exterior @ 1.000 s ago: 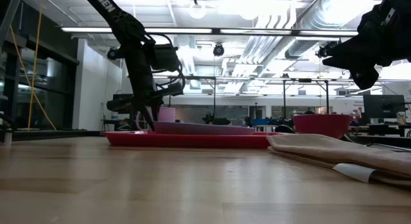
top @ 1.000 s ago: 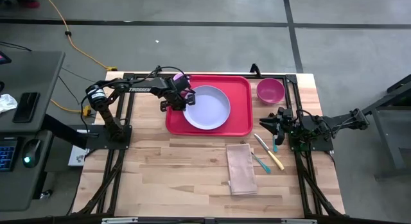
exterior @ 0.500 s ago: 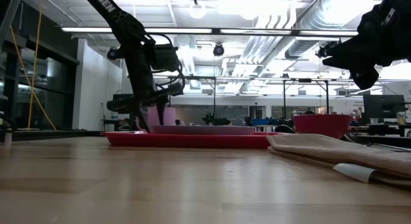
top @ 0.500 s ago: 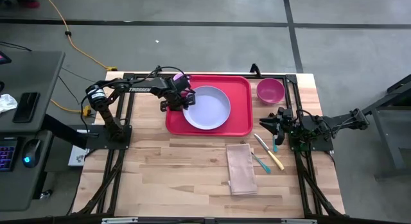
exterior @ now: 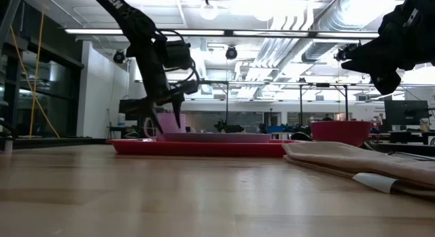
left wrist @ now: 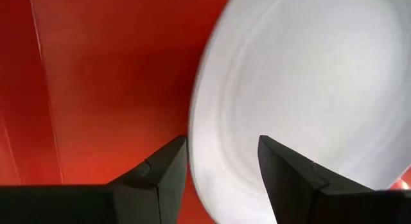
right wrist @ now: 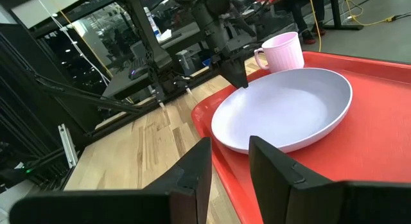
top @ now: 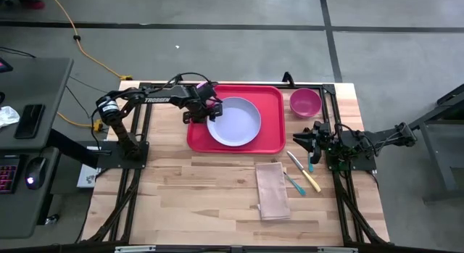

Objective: Set up tray
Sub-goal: Put the red bowl on the light blue plate on the tray

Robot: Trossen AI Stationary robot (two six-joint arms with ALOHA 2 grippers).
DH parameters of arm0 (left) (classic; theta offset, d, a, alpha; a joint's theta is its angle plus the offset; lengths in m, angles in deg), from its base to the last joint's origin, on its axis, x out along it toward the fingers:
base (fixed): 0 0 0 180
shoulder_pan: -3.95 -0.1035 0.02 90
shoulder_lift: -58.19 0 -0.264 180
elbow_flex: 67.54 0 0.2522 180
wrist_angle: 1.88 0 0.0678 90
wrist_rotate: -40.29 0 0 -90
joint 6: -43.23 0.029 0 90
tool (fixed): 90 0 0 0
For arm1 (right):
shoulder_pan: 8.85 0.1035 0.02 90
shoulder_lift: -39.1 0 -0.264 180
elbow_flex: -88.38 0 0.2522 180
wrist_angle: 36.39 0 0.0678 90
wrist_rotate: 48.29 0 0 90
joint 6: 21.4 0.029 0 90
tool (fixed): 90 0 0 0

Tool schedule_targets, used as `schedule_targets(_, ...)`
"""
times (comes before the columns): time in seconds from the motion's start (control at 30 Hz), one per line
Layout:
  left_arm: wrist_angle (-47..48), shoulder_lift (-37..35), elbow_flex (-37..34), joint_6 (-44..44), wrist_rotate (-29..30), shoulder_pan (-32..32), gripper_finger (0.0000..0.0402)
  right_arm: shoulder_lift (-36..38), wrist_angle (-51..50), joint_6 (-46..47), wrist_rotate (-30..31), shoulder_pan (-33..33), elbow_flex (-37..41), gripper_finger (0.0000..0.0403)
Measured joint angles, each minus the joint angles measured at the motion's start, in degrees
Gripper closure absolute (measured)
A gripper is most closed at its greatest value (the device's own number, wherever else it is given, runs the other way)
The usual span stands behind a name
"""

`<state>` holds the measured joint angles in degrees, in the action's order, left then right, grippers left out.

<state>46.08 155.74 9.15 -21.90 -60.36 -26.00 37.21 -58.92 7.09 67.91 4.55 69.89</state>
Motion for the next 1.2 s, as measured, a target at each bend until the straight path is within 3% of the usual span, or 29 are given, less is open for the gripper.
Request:
schedule_targets(0.43, 19.23, -6.14, 6.15, 0.53, 2.45, 1.20, 0.0186, -0.02, 0.00, -0.31, 0.27, 0.00, 0.00, 0.0320)
schedule_targets(0.87, 33.22, -20.04, 6.17, -4.15, 5.62, 9.68, 0.0188, -0.02, -0.02, -0.48, 0.36, -0.01, 0.00, 0.0320)
schedule_targets(1.2, 40.00, -23.48, 6.15, -3.79, 10.18, 15.95, 0.0190, -0.02, 0.02, -3.45, 1.41, -0.01, 0.00, 0.0320)
